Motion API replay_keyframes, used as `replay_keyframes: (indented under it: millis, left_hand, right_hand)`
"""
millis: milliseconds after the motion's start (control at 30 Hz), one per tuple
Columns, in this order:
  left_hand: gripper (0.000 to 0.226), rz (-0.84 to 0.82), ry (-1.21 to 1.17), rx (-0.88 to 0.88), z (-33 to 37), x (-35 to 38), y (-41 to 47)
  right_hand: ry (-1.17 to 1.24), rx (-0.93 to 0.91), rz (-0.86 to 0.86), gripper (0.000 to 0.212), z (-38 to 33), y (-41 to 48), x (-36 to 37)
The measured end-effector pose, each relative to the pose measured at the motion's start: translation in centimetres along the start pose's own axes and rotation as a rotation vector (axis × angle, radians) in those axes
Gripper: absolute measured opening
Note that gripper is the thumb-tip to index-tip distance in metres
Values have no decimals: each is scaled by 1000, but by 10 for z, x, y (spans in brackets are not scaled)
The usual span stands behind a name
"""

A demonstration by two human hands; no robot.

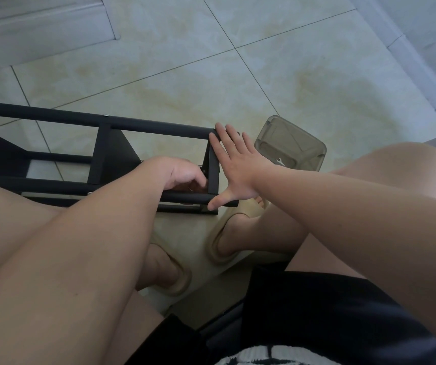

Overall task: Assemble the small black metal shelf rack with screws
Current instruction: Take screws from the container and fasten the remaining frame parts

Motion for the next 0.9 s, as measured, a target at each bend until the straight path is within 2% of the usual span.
replay_keyframes:
  millis: [100,167,200,300,533,633,733,833,900]
  left_hand:
    - [32,2,11,-9,0,0,-1]
    - [15,54,63,14,2,-5,0]
    - [15,92,93,28,4,-9,0]
    - [34,158,166,21,4,-16,1]
    - [25,-20,11,9,1,2,-1]
    - [18,30,45,5,3,0,-3]
    - [34,70,103,11,4,-4,-2]
    - [32,112,108,41,5,-9,2]
    - [31,84,85,67,6,-8,3]
  right_hand:
    - [-1,-1,-3,158,0,-1,0]
    - [1,-2,-4,158,0,-1,-1]
    - [2,-2,-6,158,-1,-1,-1]
    - [2,0,-11,158,0,-1,-1]
    - [2,-3,-11,158,-1,-1,-1]
    - [2,-5,-9,157,-1,-1,-2]
    - [4,-5,-9,158,-1,-1,-1]
    - [5,-5,-8,158,-1,-1,0]
    - [6,-8,-6,158,-1,-1,0]
Point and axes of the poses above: each hand's wrist, its own y-axis towards the middle knuckle, its own x-axis out of the palm, z = x × y, the point moved 10 cm from there along y, towards the middle knuckle
